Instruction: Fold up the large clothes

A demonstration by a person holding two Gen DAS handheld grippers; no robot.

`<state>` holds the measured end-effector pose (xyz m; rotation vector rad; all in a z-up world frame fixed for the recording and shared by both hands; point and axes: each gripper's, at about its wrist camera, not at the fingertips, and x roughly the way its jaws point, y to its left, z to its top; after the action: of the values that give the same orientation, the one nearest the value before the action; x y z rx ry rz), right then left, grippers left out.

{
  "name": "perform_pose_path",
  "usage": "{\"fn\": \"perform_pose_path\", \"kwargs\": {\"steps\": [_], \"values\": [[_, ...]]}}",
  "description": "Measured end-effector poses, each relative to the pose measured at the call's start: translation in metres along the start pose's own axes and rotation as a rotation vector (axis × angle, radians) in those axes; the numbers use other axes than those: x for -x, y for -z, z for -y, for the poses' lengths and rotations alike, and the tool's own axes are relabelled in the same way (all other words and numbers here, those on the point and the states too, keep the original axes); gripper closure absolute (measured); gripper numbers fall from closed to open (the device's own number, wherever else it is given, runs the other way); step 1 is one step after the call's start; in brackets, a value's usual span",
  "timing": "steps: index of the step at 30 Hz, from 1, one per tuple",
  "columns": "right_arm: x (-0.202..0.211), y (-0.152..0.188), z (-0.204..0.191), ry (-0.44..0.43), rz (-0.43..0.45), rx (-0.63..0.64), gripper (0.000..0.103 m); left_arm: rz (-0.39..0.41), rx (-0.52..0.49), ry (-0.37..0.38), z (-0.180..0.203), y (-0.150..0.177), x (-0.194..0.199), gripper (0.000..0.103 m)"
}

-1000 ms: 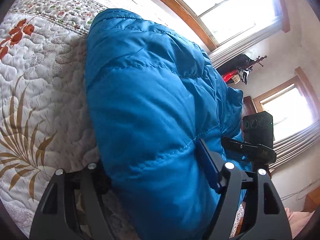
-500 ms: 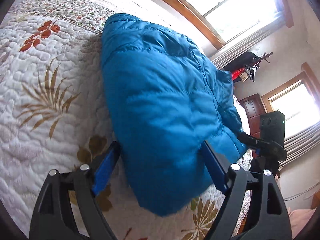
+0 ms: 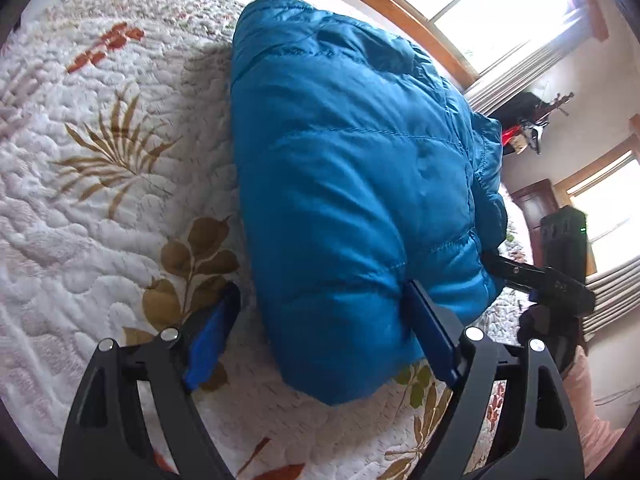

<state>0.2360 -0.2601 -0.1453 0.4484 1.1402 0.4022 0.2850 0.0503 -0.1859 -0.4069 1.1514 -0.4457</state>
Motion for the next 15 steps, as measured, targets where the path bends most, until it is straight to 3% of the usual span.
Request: {"fn": "perform_pose_path", "kwargs": {"steps": [6,9,15], "values": [[0.042,0.018,-0.046,0.169,0.034,0.087,0.005,0.046,-0.051,-0.145,0.037,0.006,0.041,0.02],[0.06,0.035,-0.067,0.27,0.047,0.143,0.004,0.089,-0.065,-0.204,0.055,0.02,0.06,0.015],[0.084,0.064,-0.091,0.326,0.078,0.179,0.004,0.191,-0.087,-0.342,0.08,0.049,0.09,0.012]]}}
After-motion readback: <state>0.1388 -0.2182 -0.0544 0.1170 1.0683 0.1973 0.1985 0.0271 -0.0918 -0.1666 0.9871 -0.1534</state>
